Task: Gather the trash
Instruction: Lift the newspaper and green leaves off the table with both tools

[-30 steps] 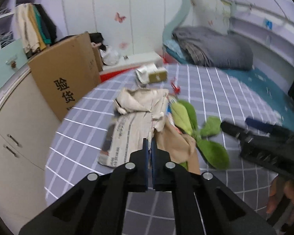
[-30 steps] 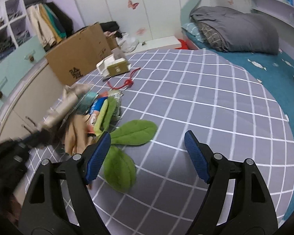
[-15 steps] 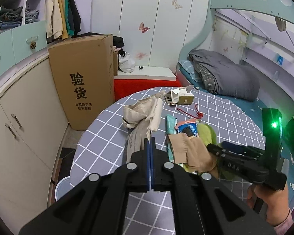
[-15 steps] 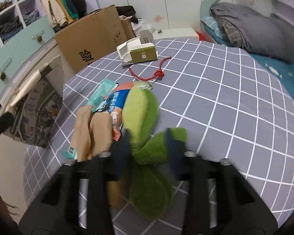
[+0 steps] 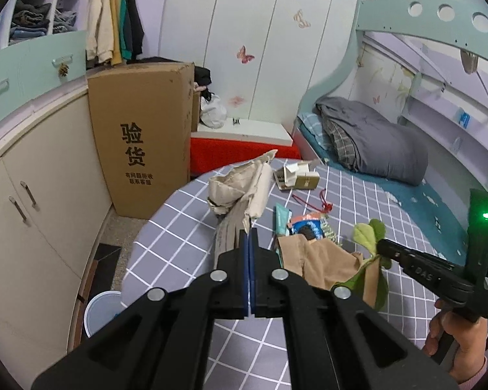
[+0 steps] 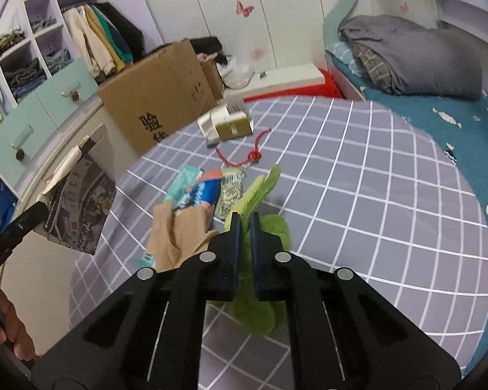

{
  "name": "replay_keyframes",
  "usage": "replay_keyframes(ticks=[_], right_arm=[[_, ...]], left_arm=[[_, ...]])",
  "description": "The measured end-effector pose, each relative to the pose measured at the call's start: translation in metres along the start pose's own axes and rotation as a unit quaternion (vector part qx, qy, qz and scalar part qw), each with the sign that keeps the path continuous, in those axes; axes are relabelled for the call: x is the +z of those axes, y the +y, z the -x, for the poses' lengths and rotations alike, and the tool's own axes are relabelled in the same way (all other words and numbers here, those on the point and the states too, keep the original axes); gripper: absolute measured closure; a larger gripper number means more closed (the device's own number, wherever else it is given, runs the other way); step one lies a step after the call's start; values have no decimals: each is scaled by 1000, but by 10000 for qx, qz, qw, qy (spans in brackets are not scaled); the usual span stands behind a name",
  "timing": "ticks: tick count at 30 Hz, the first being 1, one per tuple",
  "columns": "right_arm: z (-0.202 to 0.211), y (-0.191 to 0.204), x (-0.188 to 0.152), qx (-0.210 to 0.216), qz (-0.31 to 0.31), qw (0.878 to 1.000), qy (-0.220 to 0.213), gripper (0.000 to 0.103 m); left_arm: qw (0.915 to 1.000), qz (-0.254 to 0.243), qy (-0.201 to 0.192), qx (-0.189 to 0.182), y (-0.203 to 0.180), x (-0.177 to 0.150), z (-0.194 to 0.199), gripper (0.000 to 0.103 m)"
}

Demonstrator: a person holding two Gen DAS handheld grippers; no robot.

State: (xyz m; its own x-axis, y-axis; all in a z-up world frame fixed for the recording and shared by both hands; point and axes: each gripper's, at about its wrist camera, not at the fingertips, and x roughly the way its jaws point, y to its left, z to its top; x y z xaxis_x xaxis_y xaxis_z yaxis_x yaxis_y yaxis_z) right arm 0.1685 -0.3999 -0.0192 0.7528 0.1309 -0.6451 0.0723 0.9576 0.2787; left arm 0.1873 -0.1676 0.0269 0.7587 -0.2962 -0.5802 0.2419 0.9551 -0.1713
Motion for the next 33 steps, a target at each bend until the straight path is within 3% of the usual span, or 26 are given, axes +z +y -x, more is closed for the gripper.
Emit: replay_keyframes(ticks=[12, 25, 33], right_arm=[[48, 3, 8, 247, -58, 9991, -333, 97], [59, -14, 9, 180, -177, 9992, -307, 97], [57, -4, 10, 262, -249, 9988, -318, 97]], left_arm=[[9997, -32, -245, 8, -10, 5, 36, 103], [9994, 41, -335, -93, -4, 7, 53, 103], [9992, 157, -343, -142, 6, 6, 54, 103]])
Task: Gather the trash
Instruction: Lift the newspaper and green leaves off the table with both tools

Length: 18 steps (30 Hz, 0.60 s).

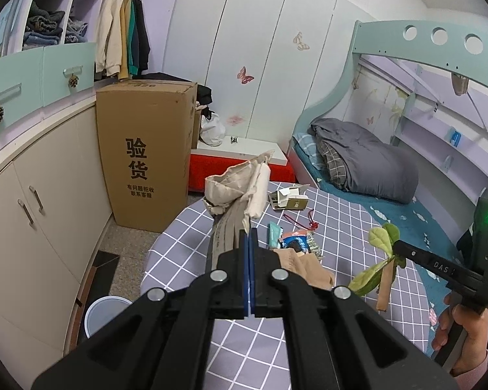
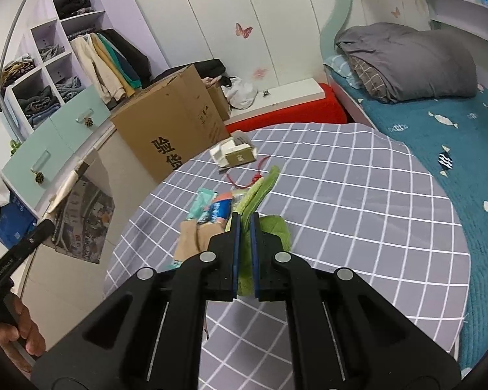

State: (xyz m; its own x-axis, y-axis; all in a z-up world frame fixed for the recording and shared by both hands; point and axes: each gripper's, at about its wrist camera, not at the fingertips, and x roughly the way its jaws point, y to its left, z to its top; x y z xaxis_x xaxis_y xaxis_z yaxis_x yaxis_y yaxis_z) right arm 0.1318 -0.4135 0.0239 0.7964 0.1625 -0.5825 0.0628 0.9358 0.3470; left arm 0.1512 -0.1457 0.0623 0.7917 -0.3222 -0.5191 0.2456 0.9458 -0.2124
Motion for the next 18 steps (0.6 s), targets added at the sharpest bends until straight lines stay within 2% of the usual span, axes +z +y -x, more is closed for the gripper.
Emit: replay_keyframes(ticks=[8, 18], right_arm=[[-9, 46, -4, 249, 233, 9994, 92, 97], [-21, 75, -23, 571, 362, 9973, 300, 97]], left_arm=[[9999, 56, -49, -75, 7, -1, 5, 103], [10000, 21, 49, 29, 0, -5, 6, 103]])
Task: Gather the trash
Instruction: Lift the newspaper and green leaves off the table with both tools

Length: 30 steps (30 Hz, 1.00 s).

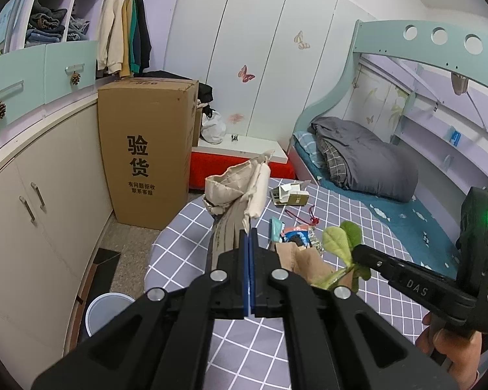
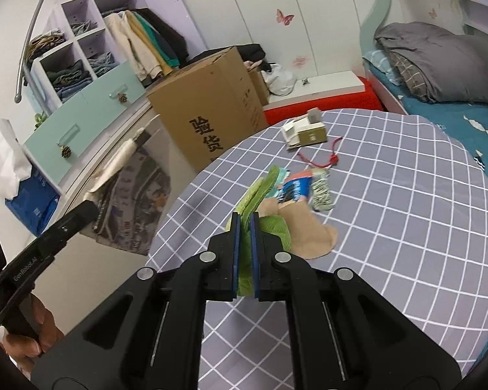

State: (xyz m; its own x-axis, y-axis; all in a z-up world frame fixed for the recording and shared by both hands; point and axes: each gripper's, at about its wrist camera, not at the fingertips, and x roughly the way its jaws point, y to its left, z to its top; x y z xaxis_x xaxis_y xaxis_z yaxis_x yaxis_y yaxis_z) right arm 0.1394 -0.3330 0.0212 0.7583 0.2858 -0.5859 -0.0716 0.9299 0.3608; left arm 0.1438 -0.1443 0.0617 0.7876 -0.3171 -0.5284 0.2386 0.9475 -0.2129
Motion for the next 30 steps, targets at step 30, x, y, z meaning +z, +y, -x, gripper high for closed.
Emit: replay_keyframes(ticks=[30], right_arm=[[-31, 55, -11, 333, 359, 9982, 352, 97]], left_arm=[[9997, 187, -4, 180, 32, -4, 12, 103]])
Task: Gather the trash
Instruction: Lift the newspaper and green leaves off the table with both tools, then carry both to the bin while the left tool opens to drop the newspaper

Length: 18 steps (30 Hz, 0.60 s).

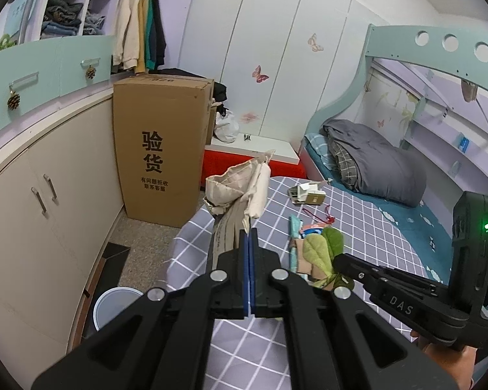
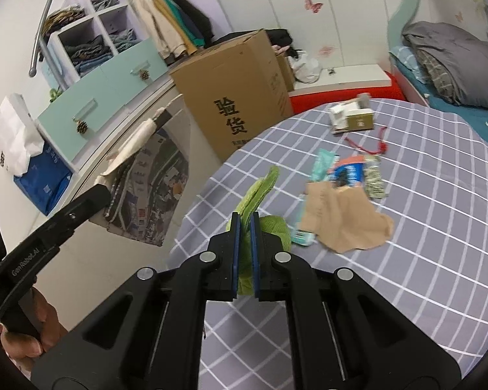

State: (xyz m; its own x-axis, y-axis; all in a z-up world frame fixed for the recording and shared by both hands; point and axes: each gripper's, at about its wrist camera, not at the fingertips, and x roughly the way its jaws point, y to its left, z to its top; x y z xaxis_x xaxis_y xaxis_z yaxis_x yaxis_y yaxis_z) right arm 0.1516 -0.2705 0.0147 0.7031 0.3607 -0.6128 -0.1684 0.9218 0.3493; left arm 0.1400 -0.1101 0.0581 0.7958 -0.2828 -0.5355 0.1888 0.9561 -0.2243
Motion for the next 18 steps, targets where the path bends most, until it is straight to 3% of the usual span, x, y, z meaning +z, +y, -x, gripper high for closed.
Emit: replay_keyframes(ticks=[18], right_arm=[[-105, 112, 4, 356, 690, 9945, 697, 97]], left_arm=[[9971, 680, 26, 336, 129, 7, -13, 103]])
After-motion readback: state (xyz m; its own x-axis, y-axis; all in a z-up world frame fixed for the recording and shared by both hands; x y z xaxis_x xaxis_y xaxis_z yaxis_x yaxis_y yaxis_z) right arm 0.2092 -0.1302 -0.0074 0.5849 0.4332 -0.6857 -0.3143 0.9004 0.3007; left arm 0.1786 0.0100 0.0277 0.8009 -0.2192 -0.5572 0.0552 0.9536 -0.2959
